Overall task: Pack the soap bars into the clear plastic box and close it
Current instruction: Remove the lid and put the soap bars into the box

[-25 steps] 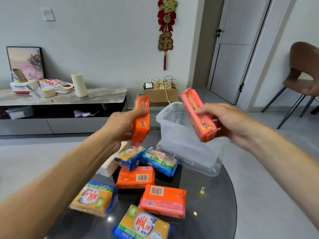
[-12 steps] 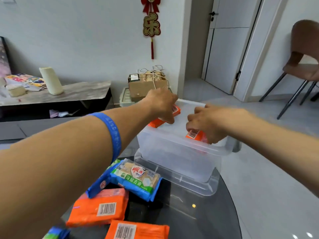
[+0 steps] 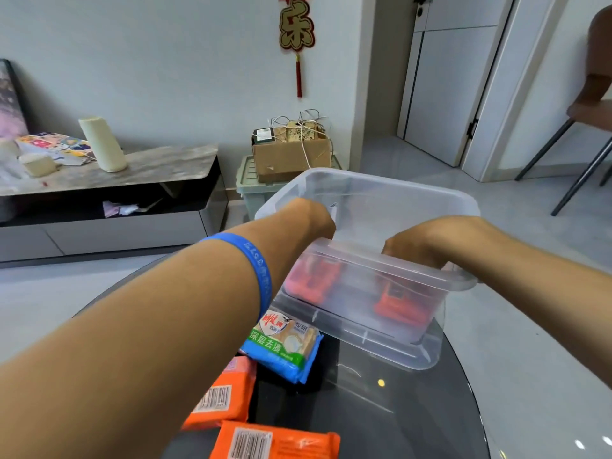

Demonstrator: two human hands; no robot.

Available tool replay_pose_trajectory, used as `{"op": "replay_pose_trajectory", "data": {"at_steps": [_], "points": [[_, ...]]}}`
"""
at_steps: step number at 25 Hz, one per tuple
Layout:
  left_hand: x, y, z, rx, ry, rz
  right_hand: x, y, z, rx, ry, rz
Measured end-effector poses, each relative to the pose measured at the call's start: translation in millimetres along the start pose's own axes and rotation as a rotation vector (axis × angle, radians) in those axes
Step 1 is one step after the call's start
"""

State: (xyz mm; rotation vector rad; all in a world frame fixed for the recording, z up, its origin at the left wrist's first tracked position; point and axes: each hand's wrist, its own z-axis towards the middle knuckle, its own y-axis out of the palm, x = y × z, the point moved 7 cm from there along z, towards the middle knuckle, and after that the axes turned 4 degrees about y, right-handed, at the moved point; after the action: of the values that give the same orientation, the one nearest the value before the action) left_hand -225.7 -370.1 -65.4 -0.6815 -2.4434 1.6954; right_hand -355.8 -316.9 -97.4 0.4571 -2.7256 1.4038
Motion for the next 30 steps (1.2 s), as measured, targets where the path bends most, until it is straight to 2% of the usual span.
{"op": "replay_pose_trajectory", "data": {"at_steps": [2,3,6,8,9,11,12,14,17,19,22,25,27,30], "points": [[2.2,0.4,-7.3,0.045,0.044,-0.092,-2.5,-1.1,-4.1,0.071,-0.035,0.043],[3.5,-9.8,-14.9,0.146,0.111,-0.121,-4.1,-9.6,-12.8,0.163,-0.059,0.094],[-28.7,-58.5,-77.4,0.615,0.190,-0.302,-9.5,-56.8,-64.2,0.529,-0.138,0.324],[-64.6,-76.7,-127.9,0.775,0.185,-0.312,-12.4,-87.4,-112.3,0.764,-0.126,0.353],[-87.5,-74.1,-149.3,0.789,0.158,-0.305,-23.7,-96.0,-137.9,0.855,-0.148,0.367],[-126.3,-42.0,-184.1,0.661,0.079,-0.296,-63.0,-94.5,-183.8,0.988,-0.287,0.463],[-137.7,-15.3,-197.6,0.568,0.063,-0.283,-90.6,-85.5,-201.0,0.984,-0.385,0.516],[-138.7,47.8,-214.2,0.435,0.054,-0.238,-149.9,-44.9,-207.6,0.832,-0.506,0.472],[-117.3,121.5,-207.8,0.250,-0.037,-0.216,-218.3,43.6,-176.5,0.461,-0.459,0.194],[-115.8,130.9,-198.2,0.263,-0.123,-0.181,-231.5,78.5,-160.9,0.357,-0.385,0.108],[-118.2,130.4,-192.9,0.340,-0.211,-0.195,-226.5,89.5,-156.5,0.397,-0.337,0.140],[-125.2,126.5,-210.3,0.471,-0.294,-0.337,-206.8,86.4,-173.4,0.427,-0.307,0.236],[-143.1,109.9,-230.2,0.606,-0.292,-0.504,-179.0,64.8,-194.6,0.499,-0.296,0.337],[-162.0,72.0,-258.6,0.723,-0.273,-0.706,-123.0,9.8,-227.1,0.637,-0.314,0.489]]}}
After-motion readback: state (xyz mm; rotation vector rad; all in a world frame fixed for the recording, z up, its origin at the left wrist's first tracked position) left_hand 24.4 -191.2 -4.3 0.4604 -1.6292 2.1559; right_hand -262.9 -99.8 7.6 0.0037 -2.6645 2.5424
